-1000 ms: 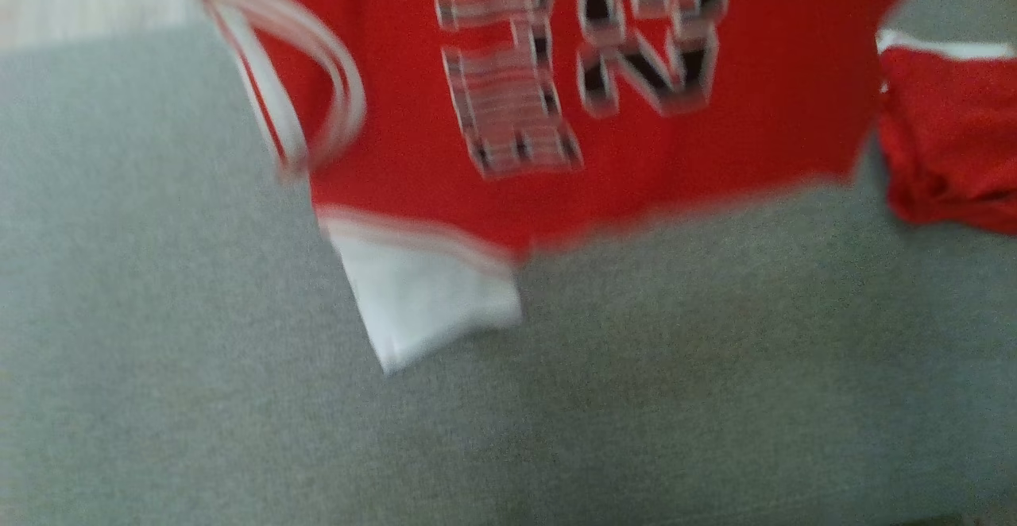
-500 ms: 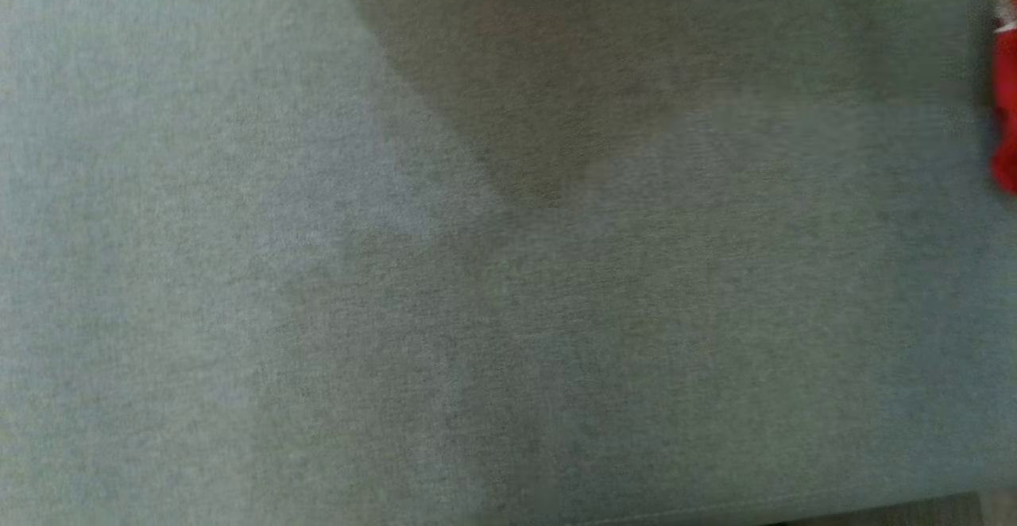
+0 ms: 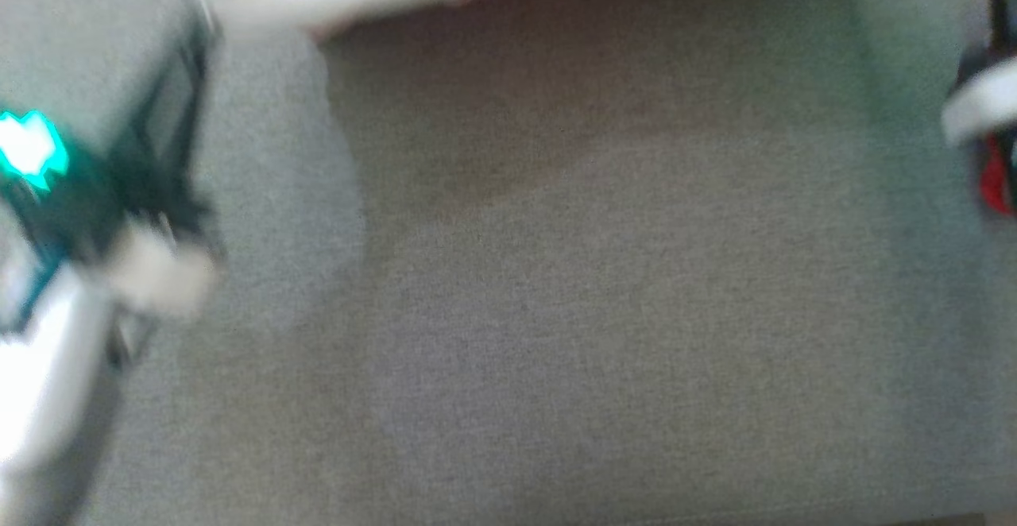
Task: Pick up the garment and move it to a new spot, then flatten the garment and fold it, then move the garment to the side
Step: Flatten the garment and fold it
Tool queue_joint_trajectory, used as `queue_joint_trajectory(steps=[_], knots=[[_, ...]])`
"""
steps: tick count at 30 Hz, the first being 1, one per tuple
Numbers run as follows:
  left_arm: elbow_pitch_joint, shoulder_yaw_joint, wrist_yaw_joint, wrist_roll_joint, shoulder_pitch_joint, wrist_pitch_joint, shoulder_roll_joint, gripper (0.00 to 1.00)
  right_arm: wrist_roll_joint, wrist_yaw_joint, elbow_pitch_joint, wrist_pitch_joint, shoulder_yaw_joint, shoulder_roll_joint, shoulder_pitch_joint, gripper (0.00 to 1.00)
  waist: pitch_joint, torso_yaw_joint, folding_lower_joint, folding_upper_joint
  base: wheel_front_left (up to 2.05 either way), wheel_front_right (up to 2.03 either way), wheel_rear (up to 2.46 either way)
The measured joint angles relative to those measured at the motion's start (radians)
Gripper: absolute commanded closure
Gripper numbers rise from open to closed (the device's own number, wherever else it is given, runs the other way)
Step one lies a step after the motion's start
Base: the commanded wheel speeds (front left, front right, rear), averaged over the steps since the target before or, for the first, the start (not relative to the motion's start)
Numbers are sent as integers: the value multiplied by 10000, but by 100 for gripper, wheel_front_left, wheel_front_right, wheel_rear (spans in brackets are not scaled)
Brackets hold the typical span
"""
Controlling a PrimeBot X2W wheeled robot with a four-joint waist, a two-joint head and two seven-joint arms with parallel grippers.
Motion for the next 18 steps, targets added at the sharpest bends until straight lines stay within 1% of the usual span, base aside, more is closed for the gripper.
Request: queue_joint_trajectory(steps=[4,5,6,11,13,18], knots=[[-725,25,236,-4,2567,2,-12,100,288,0,-128,0,-405,-8,1656,100,-584,23,-2,1,0,0,0],[-892,36,274,-17,3108,2,-52,100,345,-2,-174,0,-481,-17,2053,100,-735,39,-2,0,0,0,0],[-1139,12,353,-48,4008,4,-174,100,479,0,-255,0,-568,-15,2786,100,-1022,78,-2,0,0,0,0],[-1524,-134,453,-50,5638,6,-491,100,798,0,-518,2,-685,-10,4384,100,-1634,177,-2,0,0,0,0],[-1563,-144,527,-165,6151,10,-589,100,861,0,-700,2,-802,13,4887,100,-1818,181,-2,0,0,0,0],[-1783,-148,537,-357,7182,12,-729,100,855,0,-1292,4,-1014,73,6049,100,-2107,106,0,1,0,0,0]])
